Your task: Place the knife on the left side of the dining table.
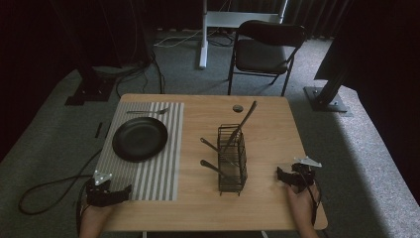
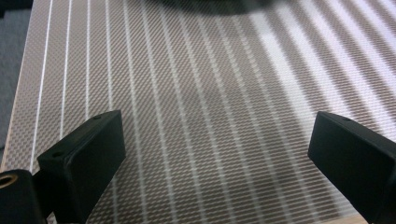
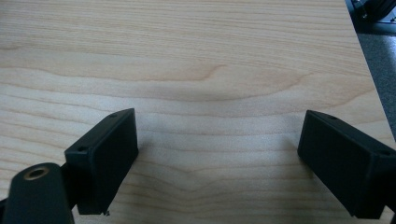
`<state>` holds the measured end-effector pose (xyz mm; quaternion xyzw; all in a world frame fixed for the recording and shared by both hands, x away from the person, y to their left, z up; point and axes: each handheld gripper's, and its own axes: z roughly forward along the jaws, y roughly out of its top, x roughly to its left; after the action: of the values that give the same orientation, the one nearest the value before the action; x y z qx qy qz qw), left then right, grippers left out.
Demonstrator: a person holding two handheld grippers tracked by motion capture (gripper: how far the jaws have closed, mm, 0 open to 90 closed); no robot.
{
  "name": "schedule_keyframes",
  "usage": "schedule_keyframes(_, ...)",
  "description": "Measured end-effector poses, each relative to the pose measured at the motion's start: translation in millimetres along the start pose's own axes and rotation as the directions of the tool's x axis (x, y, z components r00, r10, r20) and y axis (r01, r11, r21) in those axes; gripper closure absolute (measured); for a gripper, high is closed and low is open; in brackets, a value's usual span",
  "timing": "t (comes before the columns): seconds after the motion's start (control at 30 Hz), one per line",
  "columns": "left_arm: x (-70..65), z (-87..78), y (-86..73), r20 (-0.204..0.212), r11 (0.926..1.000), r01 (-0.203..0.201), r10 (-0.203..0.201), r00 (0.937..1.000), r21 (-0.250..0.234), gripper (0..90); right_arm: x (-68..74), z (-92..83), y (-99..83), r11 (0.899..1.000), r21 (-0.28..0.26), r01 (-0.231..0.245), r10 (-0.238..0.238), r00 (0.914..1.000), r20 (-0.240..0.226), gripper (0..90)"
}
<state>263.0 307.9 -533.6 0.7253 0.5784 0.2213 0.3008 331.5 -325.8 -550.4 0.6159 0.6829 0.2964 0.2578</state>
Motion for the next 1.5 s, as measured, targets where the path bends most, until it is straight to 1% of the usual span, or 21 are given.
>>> schedule_keyframes(0.07,0.0,0.0,0.0,0.000,1.0000,0.000,0.000,1.0000,0.000,4.3,0.0,0.0,0.0,1.000,0.000,-0.001,0.001,1.0000,0.000,11.4)
schedule_keyframes(0.1,-6.5,-0.6,7.0,0.030,0.9999,-0.013,0.013,0.9995,-0.003,5.1,0.0,0.0,0.0,1.000,0.000,-0.001,0.001,1.0000,0.000,11.4)
schedule_keyframes(0.17,-10.9,-1.5,11.1,0.056,0.9996,-0.024,0.024,0.9981,-0.013,5.1,0.0,0.0,0.0,1.000,0.000,-0.001,0.001,1.0000,0.000,11.4)
schedule_keyframes(0.27,-17.2,-2.1,17.1,0.082,0.9986,-0.051,0.052,0.9953,-0.010,5.1,0.0,0.0,0.0,1.000,0.000,-0.001,0.001,1.0000,0.000,11.4)
schedule_keyframes(0.33,-18.4,-2.0,18.6,0.090,0.9984,-0.056,0.057,0.9943,-0.005,5.2,0.0,0.0,0.0,1.000,0.000,-0.001,0.001,1.0000,0.000,11.4)
schedule_keyframes(0.37,-19.9,-2.3,20.9,0.107,0.9986,-0.053,0.053,0.9928,-0.007,5.2,0.0,0.0,0.0,1.000,0.000,-0.001,0.001,1.0000,0.000,11.4)
schedule_keyframes(0.5,-26.5,-4.4,29.9,0.119,0.9968,-0.079,0.080,0.9897,-0.011,7.0,0.0,0.0,0.0,1.000,0.000,-0.001,0.001,1.0000,0.000,11.4)
schedule_keyframes(0.53,-28.6,-5.1,31.9,0.110,0.9961,-0.087,0.088,0.9900,-0.016,7.0,0.0,0.0,0.0,1.000,0.000,-0.001,0.001,1.0000,0.000,11.4)
schedule_keyframes(0.63,-31.9,-7.0,36.0,0.125,0.9951,-0.096,0.098,0.9873,-0.020,7.0,0.0,0.0,0.0,1.000,0.000,-0.001,0.001,1.0000,0.000,11.4)
schedule_keyframes(0.7,-38.5,-11.2,42.7,0.143,0.9934,-0.107,0.112,0.9834,-0.042,7.0,0.0,0.0,0.0,1.000,0.000,-0.001,0.001,1.0000,0.000,11.4)
schedule_keyframes(0.77,-40.1,-12.2,44.4,0.147,0.9930,-0.110,0.115,0.9824,-0.043,7.0,0.0,0.0,0.0,1.000,0.000,-0.001,0.001,1.0000,0.000,11.4)
schedule_keyframes(0.87,-49.8,-14.0,52.3,0.193,0.9915,-0.120,0.128,0.9729,-0.051,7.0,0.0,0.0,0.0,1.000,0.000,-0.001,0.001,1.0000,0.000,11.4)
schedule_keyframes(0.97,-59.2,-14.7,59.1,0.208,0.9878,-0.143,0.153,0.9662,-0.063,7.0,0.0,0.0,0.0,1.000,0.000,-0.001,0.001,1.0000,0.000,11.4)
schedule_keyframes(1.0,-59.2,-14.7,59.1,0.208,0.9878,-0.143,0.153,0.9662,-0.063,7.0,0.0,0.0,0.0,1.000,0.000,-0.001,0.001,1.0000,0.000,11.4)
schedule_keyframes(1.03,-65.1,-15.4,64.0,0.222,0.9858,-0.152,0.164,0.9611,-0.071,7.0,0.0,0.0,0.0,1.000,0.000,-0.001,0.001,1.0000,0.000,11.4)
schedule_keyframes(1.07,-65.1,-15.4,64.0,0.222,0.9858,-0.152,0.164,0.9611,-0.071,7.0,0.0,0.0,0.0,1.000,0.000,-0.001,0.001,1.0000,0.000,11.4)
schedule_keyframes(1.13,-74.1,-17.0,71.7,0.244,0.9823,-0.166,0.182,0.9524,-0.087,7.0,0.0,0.0,0.0,1.000,0.000,-0.001,0.001,1.0000,0.000,11.4)
schedule_keyframes(1.37,-90.3,-19.2,86.3,0.280,0.9749,-0.192,0.216,0.9354,-0.113,7.0,0.0,0.0,0.0,1.000,0.000,-0.001,0.001,1.0000,0.000,11.4)
schedule_keyframes(1.4,-92.1,-19.6,88.7,0.295,0.9736,-0.197,0.223,0.9290,-0.116,7.0,0.0,0.0,0.0,1.000,0.000,-0.001,0.001,1.0000,0.000,11.4)
schedule_keyframes(1.47,-92.1,-19.6,88.7,0.295,0.9736,-0.197,0.223,0.9290,-0.116,7.0,0.0,0.0,0.0,1.000,0.000,-0.001,0.001,1.0000,0.000,11.4)
schedule_keyframes(1.5,-97.0,-21.5,94.0,0.307,0.9709,-0.199,0.231,0.9230,-0.133,7.0,0.0,0.0,0.0,1.000,0.000,-0.001,0.001,1.0000,0.000,11.4)
